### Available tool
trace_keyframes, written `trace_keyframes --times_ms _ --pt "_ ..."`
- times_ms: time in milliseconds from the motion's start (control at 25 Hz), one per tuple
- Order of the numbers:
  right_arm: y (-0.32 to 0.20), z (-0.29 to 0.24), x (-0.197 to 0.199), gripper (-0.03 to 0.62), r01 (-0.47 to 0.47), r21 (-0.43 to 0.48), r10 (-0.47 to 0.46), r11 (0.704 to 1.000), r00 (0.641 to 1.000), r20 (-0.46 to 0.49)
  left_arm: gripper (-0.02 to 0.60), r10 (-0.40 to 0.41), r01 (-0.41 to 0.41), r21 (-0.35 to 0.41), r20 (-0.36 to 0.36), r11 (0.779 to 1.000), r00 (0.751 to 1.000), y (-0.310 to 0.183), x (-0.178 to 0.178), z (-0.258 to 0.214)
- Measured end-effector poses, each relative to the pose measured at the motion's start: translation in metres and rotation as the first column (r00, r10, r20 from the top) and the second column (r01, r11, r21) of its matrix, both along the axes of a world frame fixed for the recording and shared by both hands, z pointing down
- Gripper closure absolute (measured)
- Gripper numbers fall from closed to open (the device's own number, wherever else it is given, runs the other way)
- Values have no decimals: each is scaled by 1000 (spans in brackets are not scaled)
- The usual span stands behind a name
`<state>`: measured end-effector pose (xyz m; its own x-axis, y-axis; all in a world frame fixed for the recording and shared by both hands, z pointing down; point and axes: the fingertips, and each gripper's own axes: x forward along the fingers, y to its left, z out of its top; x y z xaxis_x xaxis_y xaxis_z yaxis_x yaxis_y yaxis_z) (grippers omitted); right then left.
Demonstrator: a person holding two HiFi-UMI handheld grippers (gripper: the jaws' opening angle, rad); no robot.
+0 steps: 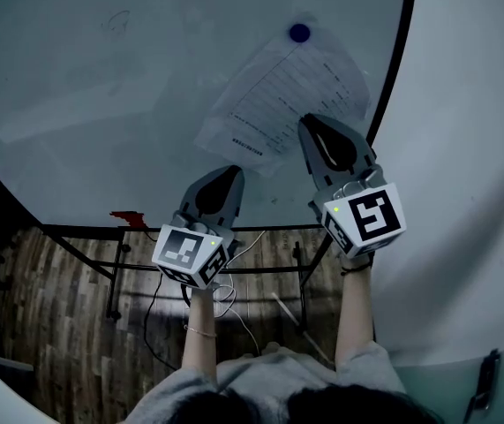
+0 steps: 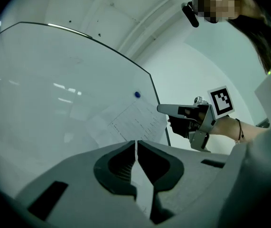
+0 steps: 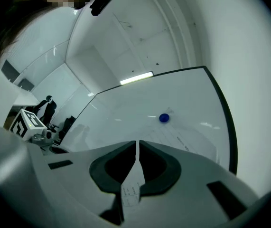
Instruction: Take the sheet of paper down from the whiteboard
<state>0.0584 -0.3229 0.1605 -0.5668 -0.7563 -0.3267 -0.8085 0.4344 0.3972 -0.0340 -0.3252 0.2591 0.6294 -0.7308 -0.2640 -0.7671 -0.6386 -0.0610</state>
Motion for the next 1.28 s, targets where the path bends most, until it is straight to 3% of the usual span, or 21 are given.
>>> trace_keyframes --times_ms 160,280,480,720,880,1280 --pt "-9 -8 -3 588 -34 19 35 999 997 -63 575 -20 20 -26 -7 999 1000 -11 -7 6" --pt "-14 -13 -4 498 -47 32 49 998 995 -90 575 -42 41 -37 -12 998 999 -16 -13 9" --pt "-21 -33 -6 484 -84 81 96 993 985 -145 536 -94 91 -62 -46 994 995 -26 -27 16" --pt "-33 -58 -6 459 -132 144 160 981 966 -202 464 -95 85 -94 -103 992 990 -38 -32 22" --pt "-43 -71 -2 451 -167 162 200 973 954 -221 456 -76 61 -105 -148 993 986 -45 -33 19" --pt "-65 -95 -1 442 -220 211 268 952 933 -239 454 -65 44 -128 -164 991 984 -64 -29 18"
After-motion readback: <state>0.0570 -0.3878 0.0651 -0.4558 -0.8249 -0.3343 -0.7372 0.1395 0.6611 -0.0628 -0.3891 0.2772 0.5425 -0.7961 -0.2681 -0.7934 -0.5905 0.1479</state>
